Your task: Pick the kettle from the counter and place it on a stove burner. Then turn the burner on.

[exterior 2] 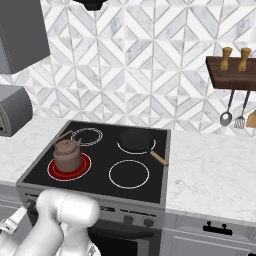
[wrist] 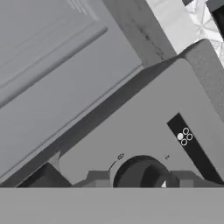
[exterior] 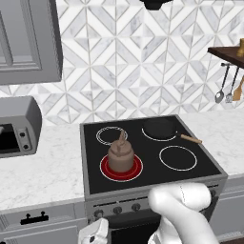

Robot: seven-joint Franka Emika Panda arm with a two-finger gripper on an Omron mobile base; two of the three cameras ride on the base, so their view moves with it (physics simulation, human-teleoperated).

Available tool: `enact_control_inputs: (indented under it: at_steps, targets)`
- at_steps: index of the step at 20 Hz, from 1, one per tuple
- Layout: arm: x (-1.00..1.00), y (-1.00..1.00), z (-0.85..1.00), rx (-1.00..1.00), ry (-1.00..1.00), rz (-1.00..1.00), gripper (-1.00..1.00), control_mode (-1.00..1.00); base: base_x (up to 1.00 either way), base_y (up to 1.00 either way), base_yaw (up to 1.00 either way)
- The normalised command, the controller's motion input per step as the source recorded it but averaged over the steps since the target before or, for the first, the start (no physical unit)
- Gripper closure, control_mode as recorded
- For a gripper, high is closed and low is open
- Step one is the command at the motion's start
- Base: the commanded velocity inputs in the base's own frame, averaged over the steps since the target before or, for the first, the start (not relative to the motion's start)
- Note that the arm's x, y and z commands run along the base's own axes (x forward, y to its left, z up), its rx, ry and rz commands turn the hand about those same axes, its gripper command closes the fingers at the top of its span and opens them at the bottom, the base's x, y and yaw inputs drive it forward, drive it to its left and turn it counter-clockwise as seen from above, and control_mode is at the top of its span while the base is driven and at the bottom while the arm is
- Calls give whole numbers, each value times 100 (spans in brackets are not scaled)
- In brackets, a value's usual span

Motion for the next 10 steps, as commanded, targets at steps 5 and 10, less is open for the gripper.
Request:
enact_control_inputs:
  at_steps: [5, 10]
  targets:
    - [0, 27, -3, -16, 3, 3, -100, -100, 0, 0, 0]
    - [-28, 0, 40, 1, -21, 0, -100, -100, 0, 0, 0]
